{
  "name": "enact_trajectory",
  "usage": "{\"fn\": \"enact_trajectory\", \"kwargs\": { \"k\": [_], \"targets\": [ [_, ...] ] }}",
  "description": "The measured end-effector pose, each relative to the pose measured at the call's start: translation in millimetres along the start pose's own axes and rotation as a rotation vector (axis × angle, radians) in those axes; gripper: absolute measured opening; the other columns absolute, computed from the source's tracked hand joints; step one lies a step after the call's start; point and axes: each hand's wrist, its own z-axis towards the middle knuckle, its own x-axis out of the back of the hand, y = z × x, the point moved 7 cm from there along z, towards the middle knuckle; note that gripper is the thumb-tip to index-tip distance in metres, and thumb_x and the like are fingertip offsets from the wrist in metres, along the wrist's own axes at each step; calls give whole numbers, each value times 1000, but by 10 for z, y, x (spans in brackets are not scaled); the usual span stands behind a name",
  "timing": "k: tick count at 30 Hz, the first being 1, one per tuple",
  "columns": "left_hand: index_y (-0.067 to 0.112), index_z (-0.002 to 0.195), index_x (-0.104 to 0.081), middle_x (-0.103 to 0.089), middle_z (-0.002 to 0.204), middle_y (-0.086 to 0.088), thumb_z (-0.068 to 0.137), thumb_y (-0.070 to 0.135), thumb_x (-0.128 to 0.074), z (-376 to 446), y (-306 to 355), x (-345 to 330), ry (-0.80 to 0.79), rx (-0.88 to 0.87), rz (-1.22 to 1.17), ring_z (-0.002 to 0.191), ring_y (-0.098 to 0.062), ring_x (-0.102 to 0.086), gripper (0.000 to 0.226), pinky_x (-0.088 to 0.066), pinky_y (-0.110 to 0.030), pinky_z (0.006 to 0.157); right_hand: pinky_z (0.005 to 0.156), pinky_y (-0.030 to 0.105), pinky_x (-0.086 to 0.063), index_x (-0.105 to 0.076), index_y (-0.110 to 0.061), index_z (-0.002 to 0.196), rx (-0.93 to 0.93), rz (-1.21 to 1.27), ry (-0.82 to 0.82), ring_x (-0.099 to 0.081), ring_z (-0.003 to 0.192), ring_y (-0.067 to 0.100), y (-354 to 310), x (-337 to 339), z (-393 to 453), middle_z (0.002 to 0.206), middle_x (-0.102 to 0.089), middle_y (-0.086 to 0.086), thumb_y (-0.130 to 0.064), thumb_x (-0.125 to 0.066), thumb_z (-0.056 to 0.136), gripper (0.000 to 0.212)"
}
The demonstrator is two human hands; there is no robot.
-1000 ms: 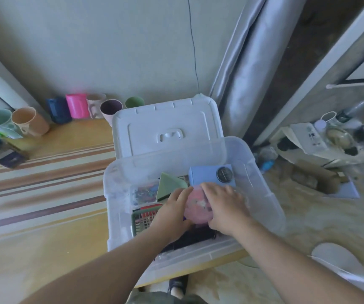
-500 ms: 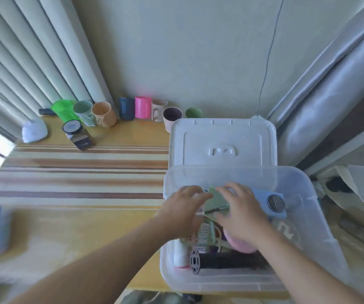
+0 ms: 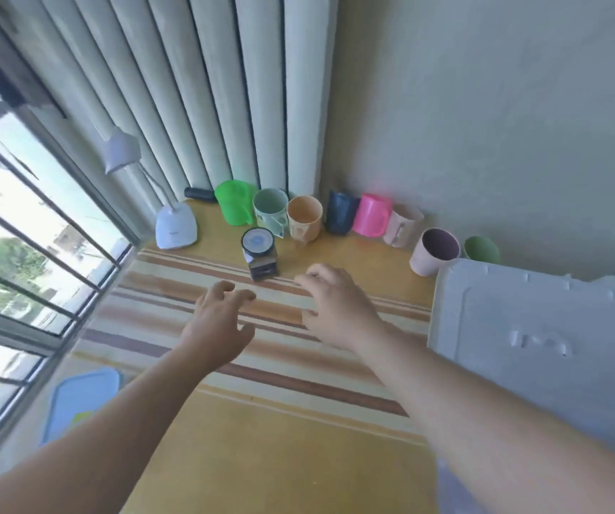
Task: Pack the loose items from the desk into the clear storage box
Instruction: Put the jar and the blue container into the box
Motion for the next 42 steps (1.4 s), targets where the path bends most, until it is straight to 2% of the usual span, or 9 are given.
{"fn": "enact_trajectory", "kwargs": {
  "k": [4,9,15,19,24,27,30,36,42],
  "targets": [
    [39,144,-45,-34,152,-3,87,33,-67,323,-459,14,6,33,-87,138,-32,-37,61,-43,-46,108,95,51,-53,-47,-30,144,-27,79,36,-47,126,30,-326,-358,1079,139,-46,2,-27,-70,80,68],
    [40,143,-44,-35,152,0,86,33,-65,445,-838,-110,-13,48,-161,140,-28,-36,61,-42,-40,107,114,48,-36,-17,-26,164,-279,67,20,-27,149,33,-175,-736,1809,165,-27,4,-53,-71,85,99],
    [41,144,-42,-30,155,5,90,30,-62,311,-1043,-279,-71,73,-200,138,-28,-35,59,-43,-39,105,77,42,-54,-46,-26,131,-225,66,158,-57,112,27,-156,-777,1714,130,-54,-1,-50,-80,80,66],
    [41,150,-34,-32,152,5,86,34,-68,180,-909,-320,-73,33,-245,136,-27,-38,73,-40,-40,109,86,32,-47,-52,-37,125,-209,324,60,-57,108,14,-235,-822,1068,121,-55,-13,-47,-86,70,65],
    [42,154,-21,-40,146,10,76,52,-73,-175,-242,-504,-191,-173,-325,129,-17,-41,94,-39,-34,106,90,29,-53,-58,-43,123,-276,555,82,-61,109,2,-179,-650,-84,117,-62,-23,-47,-88,67,63],
    [28,118,-48,-56,104,14,77,56,-72,-416,330,-539,-163,-287,-325,95,-12,-55,56,-50,-32,79,88,23,-54,-62,-41,130,-345,610,207,-64,112,1,-37,-350,-695,120,-67,-24,-47,-87,70,65],
    [25,93,-42,-54,82,12,77,63,-73,-594,937,-446,-159,-356,-407,73,-11,-52,51,-45,-31,61,88,16,-51,-60,-36,136,-303,643,328,-59,122,1,149,86,-1203,130,-60,-27,-40,-86,78,64],
    [50,143,-33,-70,106,17,93,71,-45,-982,2084,-372,-264,-432,-656,97,-1,-65,55,-49,-31,83,119,34,-33,-7,-41,162,-139,343,157,-20,155,6,567,736,-2127,168,-10,-20,-65,-95,55,141],
    [45,154,-25,-71,104,18,100,67,-37,-1590,3246,-841,-398,-452,-639,103,8,-62,60,-47,-21,90,113,32,-36,11,-51,154,-149,80,171,-12,152,18,1081,1077,-3262,167,22,-18,-64,-92,55,144]
  ]
}}
